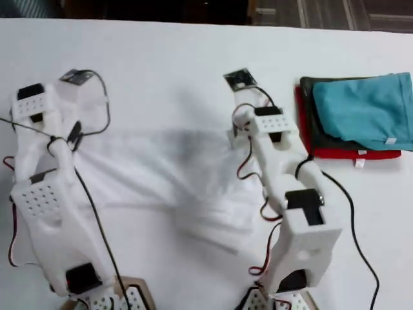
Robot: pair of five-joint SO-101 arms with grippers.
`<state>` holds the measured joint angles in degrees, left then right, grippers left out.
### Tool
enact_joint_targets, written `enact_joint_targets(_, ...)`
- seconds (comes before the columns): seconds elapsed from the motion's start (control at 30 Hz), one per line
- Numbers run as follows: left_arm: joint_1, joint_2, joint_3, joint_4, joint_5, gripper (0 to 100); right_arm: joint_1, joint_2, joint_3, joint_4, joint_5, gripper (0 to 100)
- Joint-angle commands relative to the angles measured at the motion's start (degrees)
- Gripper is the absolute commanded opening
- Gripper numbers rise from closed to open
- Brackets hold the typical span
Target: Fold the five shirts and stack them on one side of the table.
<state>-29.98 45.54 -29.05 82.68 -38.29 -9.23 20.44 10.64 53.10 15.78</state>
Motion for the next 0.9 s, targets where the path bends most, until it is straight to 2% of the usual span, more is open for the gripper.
enact_joint_targets(0.0, -4.0, 0.8, -0.9, 0.3, -2.1, 3, 4.9, 1.5, -2.2, -0.7, -0.4, 2.0)
enact_joint_targets(0.2, -4.2, 0.7, -1.5, 1.7, -2.3, 3, 5.1, -1.8, -2.2, 2.0, -0.4, 2.0)
enact_joint_targets(0.5, -4.0, -6.5, -1.5, 6.3, -2.4, 3, 1.9, -23.3, 3.2, 8.0, -0.4, 2.0)
enact_joint_targets(0.6, -3.9, -11.2, -1.0, 9.1, -3.9, 3, -2.9, -30.5, 10.8, 8.3, 0.7, 2.0)
enact_joint_targets(0.77, -3.7, -16.9, -0.9, 14.1, -4.0, 3, -13.8, -37.9, 24.6, 8.1, 10.8, 2.0)
enact_joint_targets(0.87, -3.6, -18.4, -0.8, 17.2, -2.5, 3, -17.1, -39.6, 29.9, 8.0, 13.9, 2.0)
